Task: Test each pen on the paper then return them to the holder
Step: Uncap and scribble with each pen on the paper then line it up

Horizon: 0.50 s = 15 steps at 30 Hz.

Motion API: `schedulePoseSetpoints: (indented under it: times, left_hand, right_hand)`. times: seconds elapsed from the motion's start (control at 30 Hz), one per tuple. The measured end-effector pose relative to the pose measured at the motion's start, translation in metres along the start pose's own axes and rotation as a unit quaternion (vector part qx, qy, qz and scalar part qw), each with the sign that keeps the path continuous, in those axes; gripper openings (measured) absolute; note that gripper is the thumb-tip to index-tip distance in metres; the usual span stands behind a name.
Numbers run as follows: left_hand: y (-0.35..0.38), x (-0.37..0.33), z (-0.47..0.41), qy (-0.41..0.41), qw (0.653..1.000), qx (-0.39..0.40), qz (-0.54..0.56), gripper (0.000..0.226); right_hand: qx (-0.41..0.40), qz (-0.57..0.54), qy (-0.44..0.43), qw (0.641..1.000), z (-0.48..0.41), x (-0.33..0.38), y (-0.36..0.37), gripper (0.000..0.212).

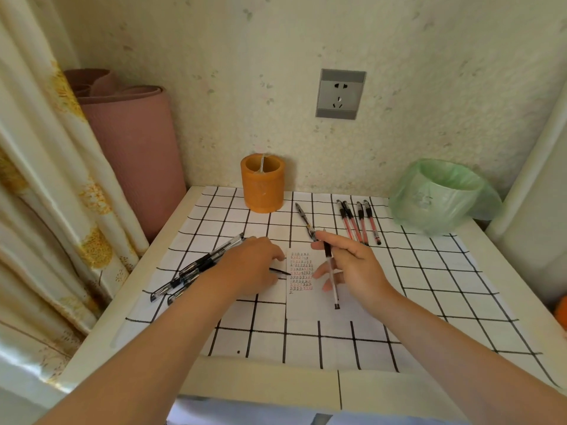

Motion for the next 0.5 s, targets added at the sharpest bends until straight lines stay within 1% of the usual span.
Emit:
schedulePoseSetpoints:
  times: [0.07,0.13,0.2,0.23,0.3,0.37,0.5]
  left_hand:
    - [0.0,-0.002,0.0,0.003,1.0,-0.009,-0.019,0.03]
    - [0.0,-0.004,-0.001,0.004,0.999,-0.021,-0.032,0.021]
    - [-0.001,-0.006,-0.002,-0.002,0.999,-0.031,-0.03,0.018]
    - [-0.002,-0.006,-0.002,-0.011,0.999,-0.035,-0.013,0.017]
    - [-0.004,-0.005,-0.003,-0.031,0.998,-0.04,0.044,0.015]
    - [-0.006,-0.005,-0.003,-0.039,0.994,-0.035,0.092,0.014]
    - [-0.01,-0.008,-0.002,-0.038,0.99,-0.033,0.129,0.014]
  right_hand:
    - [0.005,-0.007,0.0,1.0,0.0,0.008,-0.001,0.037]
    - [0.004,0.052,-0.03,0.998,-0.001,0.012,-0.003,0.031]
    - [0.011,0.142,-0.059,0.988,-0.002,0.011,-0.003,0.033]
    - [0.016,0.195,-0.075,0.978,-0.003,0.009,-0.003,0.033]
    - [0.021,0.316,-0.113,0.942,-0.004,0.006,-0.005,0.023]
    - [0.024,0.388,-0.144,0.91,-0.001,0.008,-0.006,0.016]
    - [0.022,0.389,-0.179,0.903,0.002,0.015,-0.006,0.017]
Point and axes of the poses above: each hand's wrist, its own z-axis away from the middle knuckle, its own y-axis out of the palm, x = y × z, the point moved 7 cm from there along -z, towards the middle knuckle, and after that the axes turned 11 degrees about -x, right-handed, at the moved point
